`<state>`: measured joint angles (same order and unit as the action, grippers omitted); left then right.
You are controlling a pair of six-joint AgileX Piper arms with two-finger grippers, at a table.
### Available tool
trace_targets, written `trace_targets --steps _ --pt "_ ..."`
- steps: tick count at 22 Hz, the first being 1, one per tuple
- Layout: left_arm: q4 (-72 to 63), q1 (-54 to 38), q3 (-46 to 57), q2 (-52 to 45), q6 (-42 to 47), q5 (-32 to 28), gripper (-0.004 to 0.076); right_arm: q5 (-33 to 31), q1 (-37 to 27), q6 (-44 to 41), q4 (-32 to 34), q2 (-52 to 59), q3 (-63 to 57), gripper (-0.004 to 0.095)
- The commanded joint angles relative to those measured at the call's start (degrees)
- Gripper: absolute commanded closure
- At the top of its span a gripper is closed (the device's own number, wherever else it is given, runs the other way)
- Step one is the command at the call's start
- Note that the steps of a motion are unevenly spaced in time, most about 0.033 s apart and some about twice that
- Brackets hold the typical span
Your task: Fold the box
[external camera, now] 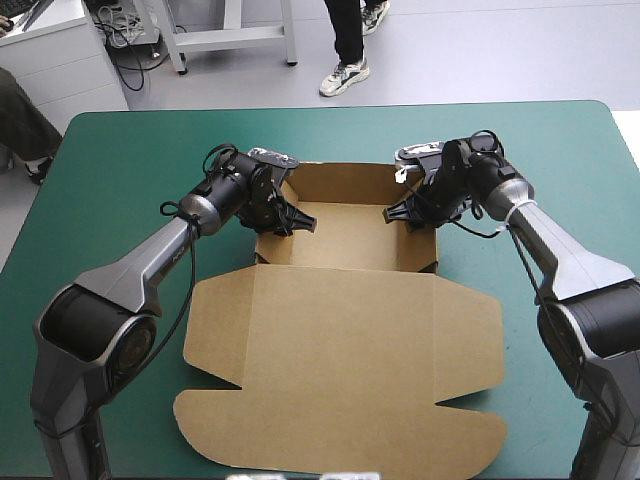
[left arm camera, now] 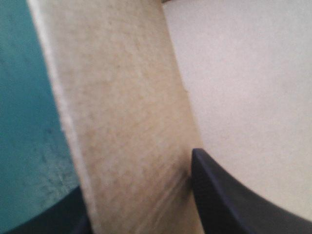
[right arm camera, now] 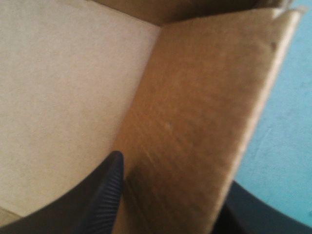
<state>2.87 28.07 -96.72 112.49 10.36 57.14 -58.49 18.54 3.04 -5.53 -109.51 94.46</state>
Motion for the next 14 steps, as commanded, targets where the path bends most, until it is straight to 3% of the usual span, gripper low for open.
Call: trace_targets --steps 1,3,9,14 --pt "-0.96 0.65 -3.58 -3.07 0.12 -0.58 0.0323 -1.02 0.43 1.01 -2.26 2.77 1.33 0.0222" --pt "0.77 0.65 -6.09 -3.07 0.12 2.05 0.0323 -2.08 0.43 1.01 -2.04 2.77 2.10 0.0117" --pt "8.78 0.65 -13.41 -3.36 0.12 14.33 0.0322 -9.62 0.43 0.75 -1.95 3.07 11.49 0.0110" --pt "11.59 0.65 -14.02 -7.16 0.12 15.54 0.0324 -12.08 0.43 0.06 -0.49 4.76 13.87 0.0112"
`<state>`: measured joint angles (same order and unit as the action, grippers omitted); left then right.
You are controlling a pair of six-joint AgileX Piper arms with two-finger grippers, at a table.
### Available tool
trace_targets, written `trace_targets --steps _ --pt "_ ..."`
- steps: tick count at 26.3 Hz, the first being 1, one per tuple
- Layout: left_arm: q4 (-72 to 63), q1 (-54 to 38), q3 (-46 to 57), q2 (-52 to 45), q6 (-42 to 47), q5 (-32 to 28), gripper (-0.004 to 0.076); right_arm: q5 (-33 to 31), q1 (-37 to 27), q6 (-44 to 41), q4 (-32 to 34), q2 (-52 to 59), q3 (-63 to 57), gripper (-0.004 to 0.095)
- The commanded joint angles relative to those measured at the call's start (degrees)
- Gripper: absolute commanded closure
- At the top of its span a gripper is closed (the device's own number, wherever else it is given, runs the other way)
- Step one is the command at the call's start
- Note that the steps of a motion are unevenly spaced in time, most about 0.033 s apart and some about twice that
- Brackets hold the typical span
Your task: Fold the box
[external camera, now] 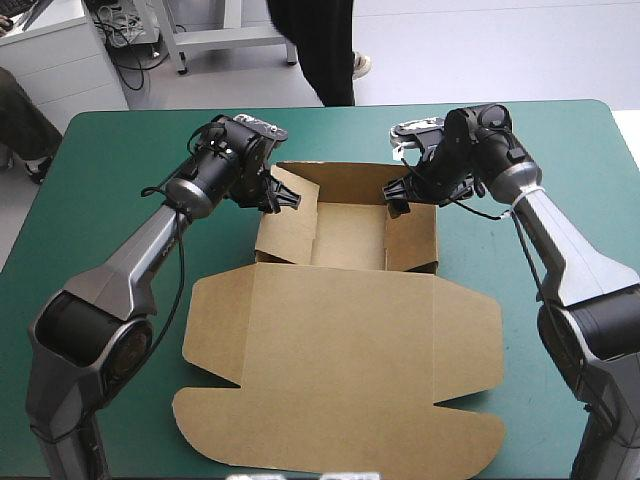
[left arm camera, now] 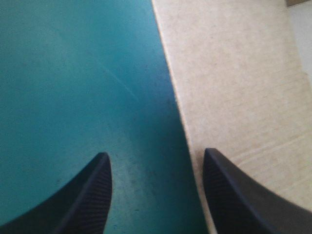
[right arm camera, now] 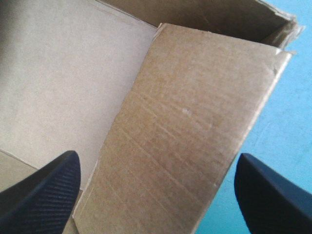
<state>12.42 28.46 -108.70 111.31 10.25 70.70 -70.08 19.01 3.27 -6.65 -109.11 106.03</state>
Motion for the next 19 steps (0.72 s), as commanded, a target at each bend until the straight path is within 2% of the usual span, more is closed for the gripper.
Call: trace_targets --steps 1,7,16,17,19 --pt "2.05 0.26 -2.14 -7.51 0.23 1.41 0.0330 -1.29 -0.04 -0.17 0.90 5.08 2.30 0.0112" --pt "1.07 0.26 -1.48 -14.14 -1.99 3.68 0.0386 -1.29 -0.04 -0.17 1.53 8.43 2.30 0.0115" --pt "-1.06 0.26 14.52 -28.10 -6.01 3.57 0.0716 -1.38 -0.04 -1.43 1.87 10.50 2.30 0.0120" --pt "-0.37 0.26 17.19 -29.60 -6.01 3.56 0.0746 -1.38 -0.04 -1.43 1.86 10.50 2.30 0.0120" --pt "1.20 0.26 25.26 -33.98 -6.01 1.99 0.0756 -1.38 -0.04 -1.43 1.97 10.40 2.30 0.0119"
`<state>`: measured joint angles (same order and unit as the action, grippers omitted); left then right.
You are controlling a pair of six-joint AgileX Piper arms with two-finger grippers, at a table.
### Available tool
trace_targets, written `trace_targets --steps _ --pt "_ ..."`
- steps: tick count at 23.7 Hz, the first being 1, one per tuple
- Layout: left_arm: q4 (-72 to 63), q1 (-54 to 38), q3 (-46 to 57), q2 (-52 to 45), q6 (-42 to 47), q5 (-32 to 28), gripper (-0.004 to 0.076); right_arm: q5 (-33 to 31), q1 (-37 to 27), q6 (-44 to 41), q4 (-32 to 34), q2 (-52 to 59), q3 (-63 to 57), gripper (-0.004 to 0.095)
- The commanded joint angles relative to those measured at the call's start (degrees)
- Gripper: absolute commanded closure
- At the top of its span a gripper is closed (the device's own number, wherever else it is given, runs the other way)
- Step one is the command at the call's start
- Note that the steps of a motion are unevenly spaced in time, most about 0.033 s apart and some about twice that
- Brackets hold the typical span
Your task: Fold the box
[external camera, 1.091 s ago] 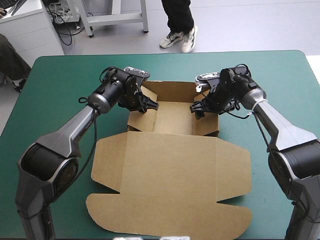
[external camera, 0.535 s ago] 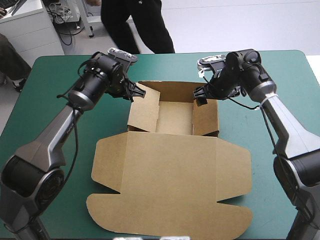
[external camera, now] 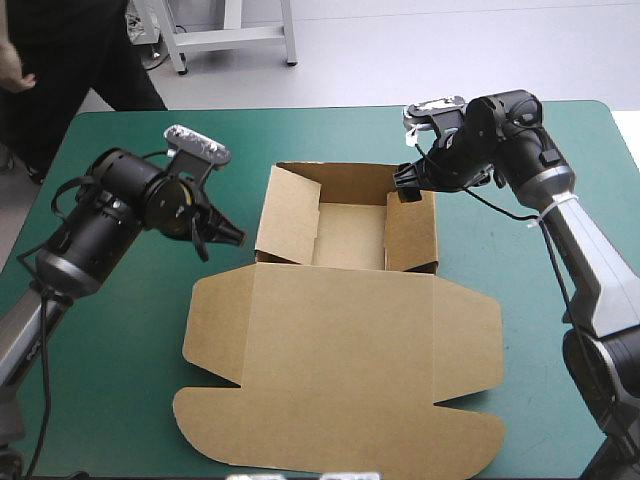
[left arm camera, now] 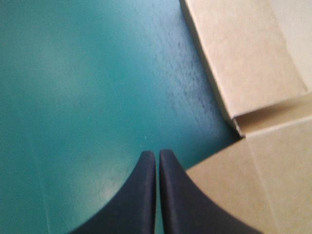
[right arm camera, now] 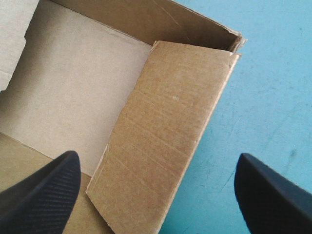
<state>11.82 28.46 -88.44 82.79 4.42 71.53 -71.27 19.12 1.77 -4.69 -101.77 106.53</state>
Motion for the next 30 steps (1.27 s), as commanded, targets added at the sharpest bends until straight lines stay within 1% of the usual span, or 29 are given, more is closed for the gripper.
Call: trace_targets --steps 1,2,3,4,5,6,8,11,15,17,18,20,21,23,25,28,29,30 --pt "1.92 0.26 11.02 -8.80 -0.18 -1.06 0.0756 -0.19 -0.15 0.06 0.20 3.06 1.58 0.0120" --pt "1.69 0.26 13.40 -10.53 0.27 -2.49 0.0756 -0.19 -0.15 0.06 0.09 3.06 1.33 0.0119" --pt "0.98 0.26 19.40 -13.99 1.44 -5.69 0.0756 -0.19 -0.15 -0.20 0.09 2.94 0.38 0.0120" --pt "0.55 0.26 22.37 -15.25 1.88 -6.95 0.0756 -0.07 -0.15 -0.26 0.09 2.94 -0.16 0.0120" --pt "-0.48 0.26 28.04 -18.18 2.92 -9.80 0.0756 0.52 -0.15 -0.26 0.36 2.56 -1.92 0.0120" --pt "-0.95 0.26 30.15 -19.22 3.21 -10.82 0.0756 0.51 -0.15 -0.26 0.47 2.27 -2.49 0.0120" --pt "-2.25 0.26 37.75 -22.84 4.40 -13.26 0.0756 1.30 -0.15 -1.01 0.15 0.00 -3.82 0.0120" --pt "-2.14 0.26 42.18 -25.33 4.64 -13.36 0.0756 2.75 -0.15 -2.26 0.15 -2.88 -3.95 0.0121" --pt "-2.14 0.26 42.95 -28.13 5.01 -13.36 0.0756 3.97 -0.15 -2.94 0.01 -6.74 -3.95 0.0124" --pt "-1.91 0.26 42.95 -28.94 5.01 -13.36 0.0756 4.50 -0.15 -2.94 -0.07 -7.51 -3.95 0.0142" --pt "-1.66 0.26 42.95 -29.44 5.01 -13.36 0.0756 4.75 -0.15 -3.12 -0.07 -7.83 -3.82 0.0167" --pt "-1.53 0.26 42.95 -29.98 5.01 -13.36 0.0756 5.34 -0.15 -3.42 -0.07 -8.18 -3.82 0.0250" --pt "-1.53 0.26 42.95 -30.32 5.01 -13.36 0.0756 5.74 -0.15 -3.67 -0.07 -8.18 -3.82 0.0316" --pt "-1.40 0.26 42.95 -30.60 5.01 -13.36 0.0756 6.49 -0.15 -4.94 0.14 -8.18 -3.82 0.0467" --pt "-1.40 0.26 42.95 -30.60 5.12 -13.36 0.0756 6.96 -0.15 -5.45 0.32 -8.18 -3.82 0.0649" --pt "-1.41 0.26 42.95 -30.60 6.17 -13.36 0.0756 6.96 -0.15 -5.45 0.32 -8.22 -3.82 0.0875" --pt "-1.41 0.26 42.95 -30.60 6.17 -13.36 0.0756 6.96 -0.15 -5.45 0.45 -8.22 -3.82 0.0934" --pt "-1.41 0.26 42.95 -30.60 6.17 -13.36 0.0756 6.96 -0.15 -5.44 0.48 -8.22 -3.82 0.0926"
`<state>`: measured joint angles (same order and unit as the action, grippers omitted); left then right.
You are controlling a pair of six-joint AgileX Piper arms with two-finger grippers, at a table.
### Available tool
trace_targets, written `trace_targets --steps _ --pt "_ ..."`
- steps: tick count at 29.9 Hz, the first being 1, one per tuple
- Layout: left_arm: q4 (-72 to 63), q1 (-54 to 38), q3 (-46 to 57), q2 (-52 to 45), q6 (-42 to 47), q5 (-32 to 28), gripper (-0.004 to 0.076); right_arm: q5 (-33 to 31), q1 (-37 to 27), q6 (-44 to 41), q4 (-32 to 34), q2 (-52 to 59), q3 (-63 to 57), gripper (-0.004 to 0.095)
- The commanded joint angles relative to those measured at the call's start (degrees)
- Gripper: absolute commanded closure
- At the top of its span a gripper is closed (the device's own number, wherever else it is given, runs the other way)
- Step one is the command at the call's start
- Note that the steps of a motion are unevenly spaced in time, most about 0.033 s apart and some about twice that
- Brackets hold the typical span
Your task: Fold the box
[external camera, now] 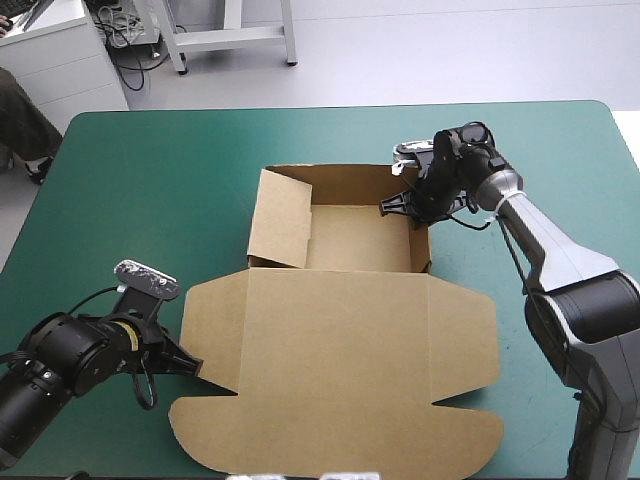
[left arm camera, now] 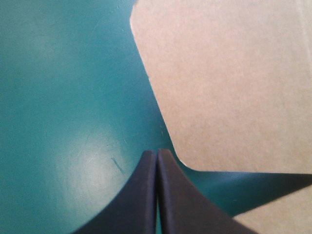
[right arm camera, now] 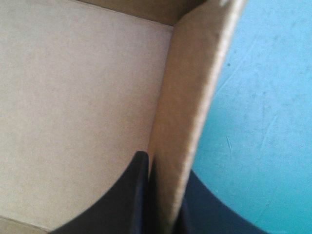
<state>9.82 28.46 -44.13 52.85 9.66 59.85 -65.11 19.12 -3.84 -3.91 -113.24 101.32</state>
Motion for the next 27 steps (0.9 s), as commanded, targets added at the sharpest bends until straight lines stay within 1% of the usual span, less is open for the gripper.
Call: trace_targets --steps 1,5,6,10,12,18,22,25,27 --pt "0.59 0.26 -1.36 -0.66 1.05 -1.55 0.0756 0.80 -0.15 0.35 -0.20 3.24 1.39 0.0929" --pt "0.70 0.26 -1.36 -0.66 1.05 -1.21 0.0756 0.80 -0.15 1.28 1.93 3.24 1.63 0.0931" --pt "1.17 0.26 -1.36 -0.66 2.18 -1.21 0.0756 0.80 -0.15 2.06 2.91 3.24 2.09 0.0931" --pt "2.37 0.26 -1.36 -0.66 2.08 -0.18 0.0756 0.67 -1.03 3.26 10.68 3.24 4.79 0.0931" --pt "2.74 0.26 -1.36 -0.66 2.18 0.21 0.0756 0.82 -2.62 3.31 12.51 3.24 6.48 0.0931" --pt "4.64 0.26 -1.36 -0.66 2.30 -0.24 0.0756 0.41 -11.40 5.78 12.56 3.24 13.27 0.0931" --pt "5.88 0.26 -1.36 -0.66 2.30 -0.46 0.0756 0.66 -19.78 5.92 12.56 3.24 16.27 0.0931" --pt "6.42 0.26 -1.36 -0.66 2.30 -0.71 0.0756 1.23 -26.32 5.92 12.56 3.24 16.54 0.0931" --pt "6.42 0.26 -1.36 -0.66 2.30 -0.96 0.0756 1.23 -29.56 5.92 12.36 3.14 16.54 0.0931"
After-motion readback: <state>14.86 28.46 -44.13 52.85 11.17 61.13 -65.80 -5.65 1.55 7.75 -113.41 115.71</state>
